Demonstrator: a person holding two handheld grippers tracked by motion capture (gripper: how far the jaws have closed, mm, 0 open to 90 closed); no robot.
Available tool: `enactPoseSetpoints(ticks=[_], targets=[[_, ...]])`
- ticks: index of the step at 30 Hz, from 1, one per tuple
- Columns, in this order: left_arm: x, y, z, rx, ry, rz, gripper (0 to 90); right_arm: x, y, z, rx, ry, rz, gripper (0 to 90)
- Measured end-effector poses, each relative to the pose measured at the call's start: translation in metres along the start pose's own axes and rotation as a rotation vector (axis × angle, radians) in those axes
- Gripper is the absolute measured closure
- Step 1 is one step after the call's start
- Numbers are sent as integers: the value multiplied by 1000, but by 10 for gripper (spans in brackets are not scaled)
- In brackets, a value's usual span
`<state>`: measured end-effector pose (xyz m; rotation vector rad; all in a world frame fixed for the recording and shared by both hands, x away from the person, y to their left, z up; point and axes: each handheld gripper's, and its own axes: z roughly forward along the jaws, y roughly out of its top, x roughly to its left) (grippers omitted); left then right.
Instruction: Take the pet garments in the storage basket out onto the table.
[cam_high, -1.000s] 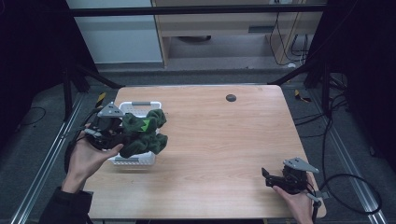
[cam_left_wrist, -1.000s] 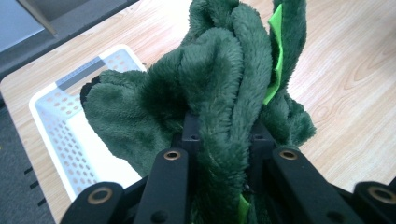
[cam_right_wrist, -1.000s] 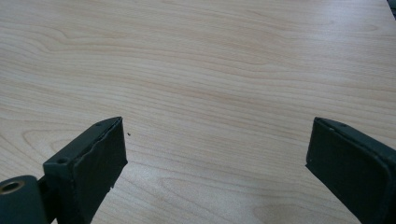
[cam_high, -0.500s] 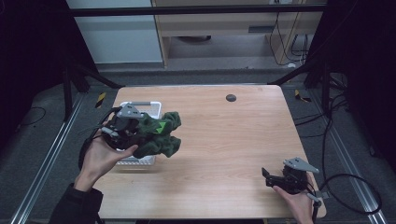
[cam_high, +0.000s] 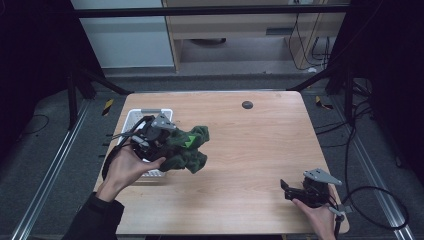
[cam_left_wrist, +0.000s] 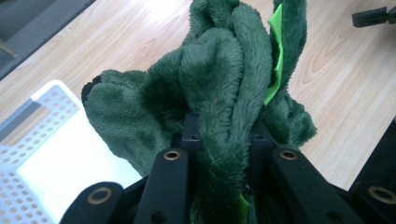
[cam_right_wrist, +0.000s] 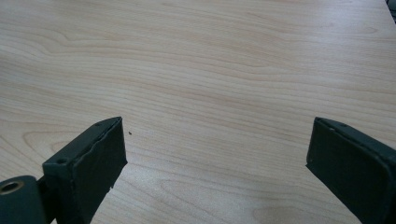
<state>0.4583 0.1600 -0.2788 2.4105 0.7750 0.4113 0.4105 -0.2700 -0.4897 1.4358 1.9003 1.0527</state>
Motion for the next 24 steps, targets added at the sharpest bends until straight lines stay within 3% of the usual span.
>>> enactPoseSetpoints(ticks=[24], targets=[[-34,27,61,65,-82,85,748,-1,1,-1,-10,-2,3,48]])
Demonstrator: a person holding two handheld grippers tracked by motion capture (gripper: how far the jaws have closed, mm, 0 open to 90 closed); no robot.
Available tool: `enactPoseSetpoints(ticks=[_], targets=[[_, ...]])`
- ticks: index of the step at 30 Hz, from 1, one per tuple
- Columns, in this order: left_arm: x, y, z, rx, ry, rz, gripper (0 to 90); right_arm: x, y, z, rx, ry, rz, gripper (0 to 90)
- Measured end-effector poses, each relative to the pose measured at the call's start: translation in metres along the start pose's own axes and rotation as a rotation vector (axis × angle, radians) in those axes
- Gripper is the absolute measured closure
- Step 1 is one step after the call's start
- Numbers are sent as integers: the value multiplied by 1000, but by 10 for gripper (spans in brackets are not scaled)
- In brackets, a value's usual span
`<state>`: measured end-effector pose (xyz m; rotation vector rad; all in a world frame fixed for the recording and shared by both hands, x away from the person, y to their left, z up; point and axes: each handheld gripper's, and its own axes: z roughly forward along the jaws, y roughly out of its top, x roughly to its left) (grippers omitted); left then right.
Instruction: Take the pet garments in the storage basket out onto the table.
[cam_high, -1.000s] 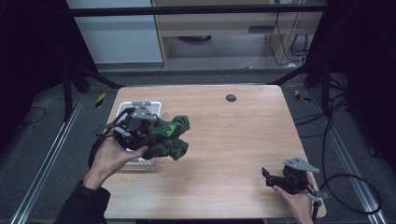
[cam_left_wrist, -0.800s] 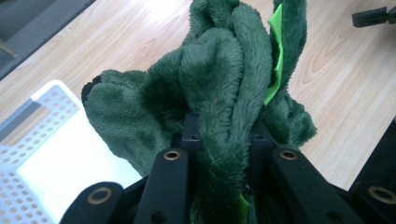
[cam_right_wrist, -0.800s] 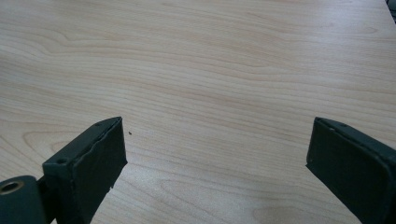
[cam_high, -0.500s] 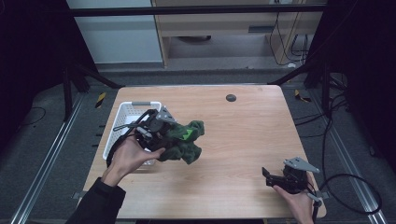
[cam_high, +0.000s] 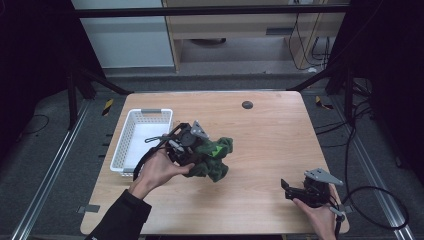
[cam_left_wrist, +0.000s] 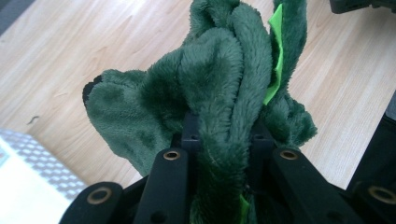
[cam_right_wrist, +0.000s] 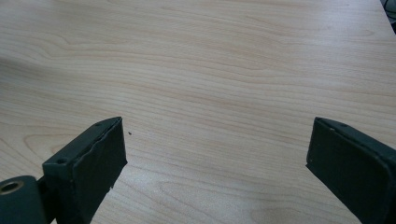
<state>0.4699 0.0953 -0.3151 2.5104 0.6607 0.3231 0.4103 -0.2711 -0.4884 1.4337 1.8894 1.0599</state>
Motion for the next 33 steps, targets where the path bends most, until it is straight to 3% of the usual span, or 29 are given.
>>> enactPoseSetpoints(ticks=[13,33], targets=[[-8,9,29,-3,-31,6,748,0,1,-1,-4,2,5,47],[-22,10,76,39,-74,33,734,0,1,-1,-8,-2,5,46]])
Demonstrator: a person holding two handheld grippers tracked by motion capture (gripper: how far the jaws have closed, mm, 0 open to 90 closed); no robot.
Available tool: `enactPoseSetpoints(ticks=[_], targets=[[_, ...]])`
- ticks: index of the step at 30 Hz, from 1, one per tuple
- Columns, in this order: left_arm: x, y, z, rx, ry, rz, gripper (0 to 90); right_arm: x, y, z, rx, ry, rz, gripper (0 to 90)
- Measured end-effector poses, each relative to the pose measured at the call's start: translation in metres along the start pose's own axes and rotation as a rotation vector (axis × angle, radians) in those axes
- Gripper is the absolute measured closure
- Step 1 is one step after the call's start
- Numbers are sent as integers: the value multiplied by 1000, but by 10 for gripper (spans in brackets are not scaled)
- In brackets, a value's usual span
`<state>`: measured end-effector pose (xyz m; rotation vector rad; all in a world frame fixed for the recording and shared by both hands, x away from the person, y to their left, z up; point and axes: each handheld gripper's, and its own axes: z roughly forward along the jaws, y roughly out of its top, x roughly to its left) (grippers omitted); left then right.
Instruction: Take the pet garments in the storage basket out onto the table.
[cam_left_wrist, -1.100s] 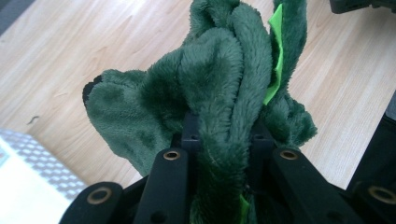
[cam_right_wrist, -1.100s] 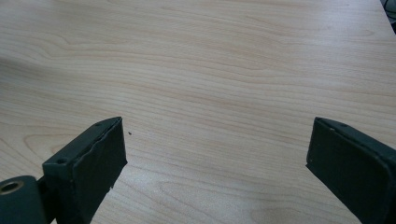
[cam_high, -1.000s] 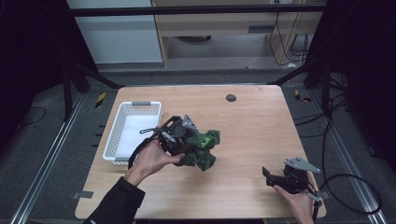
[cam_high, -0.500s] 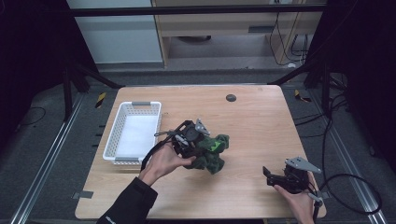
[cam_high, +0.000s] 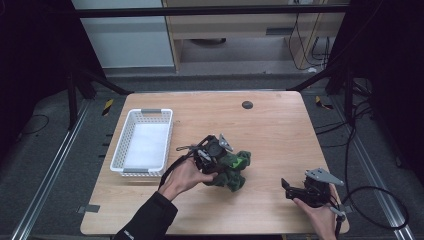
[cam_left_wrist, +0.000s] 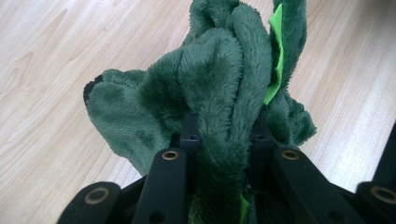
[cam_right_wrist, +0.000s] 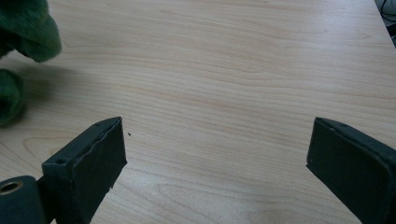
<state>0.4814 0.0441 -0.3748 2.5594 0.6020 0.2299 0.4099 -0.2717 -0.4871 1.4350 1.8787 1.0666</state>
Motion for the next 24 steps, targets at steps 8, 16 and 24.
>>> enactPoseSetpoints(ticks=[8,16,24], targets=[[0,-5,15,21,-21,-5,682,0,0,0,0,-2,-2,46],[1,-9,20,37,-22,-17,537,0,0,0,1,-2,-2,45],[2,-15,22,26,-25,-23,455,0,0,0,1,-2,-2,46]])
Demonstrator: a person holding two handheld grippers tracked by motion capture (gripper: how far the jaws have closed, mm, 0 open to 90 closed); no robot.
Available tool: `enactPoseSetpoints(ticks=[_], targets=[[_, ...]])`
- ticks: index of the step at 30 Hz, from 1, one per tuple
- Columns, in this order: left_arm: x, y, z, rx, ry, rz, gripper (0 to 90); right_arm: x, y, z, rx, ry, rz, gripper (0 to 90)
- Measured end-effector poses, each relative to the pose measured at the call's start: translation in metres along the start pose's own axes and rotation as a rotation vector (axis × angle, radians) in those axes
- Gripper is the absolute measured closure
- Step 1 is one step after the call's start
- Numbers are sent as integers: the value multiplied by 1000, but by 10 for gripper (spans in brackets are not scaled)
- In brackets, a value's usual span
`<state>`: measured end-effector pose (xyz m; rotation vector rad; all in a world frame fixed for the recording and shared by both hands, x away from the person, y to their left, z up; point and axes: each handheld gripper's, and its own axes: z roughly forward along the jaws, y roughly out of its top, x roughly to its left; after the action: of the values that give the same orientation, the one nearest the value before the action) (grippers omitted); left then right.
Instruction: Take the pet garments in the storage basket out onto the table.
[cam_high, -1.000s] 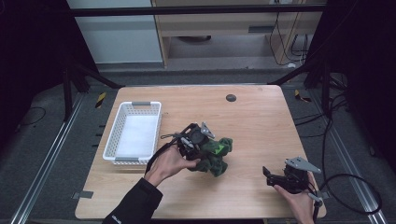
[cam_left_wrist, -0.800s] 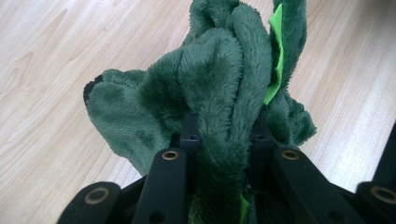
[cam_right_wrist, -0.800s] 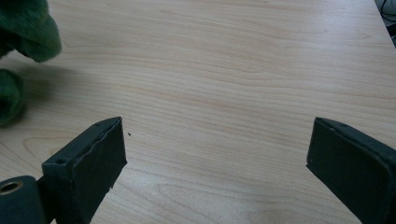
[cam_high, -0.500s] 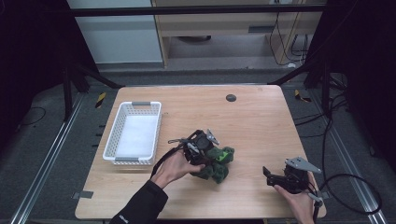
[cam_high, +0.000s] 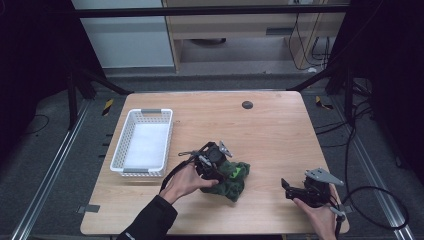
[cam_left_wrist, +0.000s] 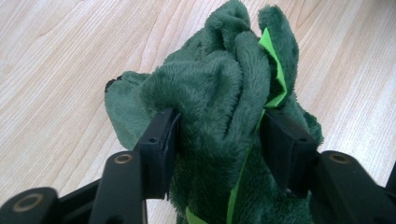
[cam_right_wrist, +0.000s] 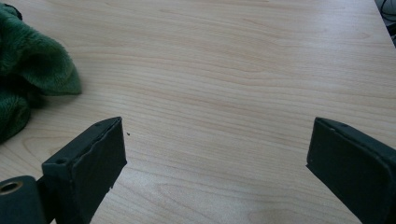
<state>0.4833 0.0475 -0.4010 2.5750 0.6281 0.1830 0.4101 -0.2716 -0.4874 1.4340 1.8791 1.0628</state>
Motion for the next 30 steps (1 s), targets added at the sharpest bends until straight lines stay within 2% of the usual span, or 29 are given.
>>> enactPoseSetpoints(ticks=[4,8,15,25,30], targets=[[-1,-2,0,-12,9,5,393,0,0,0,0,-1,-2,46],[0,-4,-4,-48,16,5,323,0,0,0,0,-1,-1,45],[-3,-6,-16,-110,40,10,275,0,0,0,0,-2,-1,45],[0,-18,-37,-218,68,-31,266,-1,0,0,0,-3,-2,45],[1,-27,-45,-283,74,-67,264,0,0,-1,1,1,9,44]])
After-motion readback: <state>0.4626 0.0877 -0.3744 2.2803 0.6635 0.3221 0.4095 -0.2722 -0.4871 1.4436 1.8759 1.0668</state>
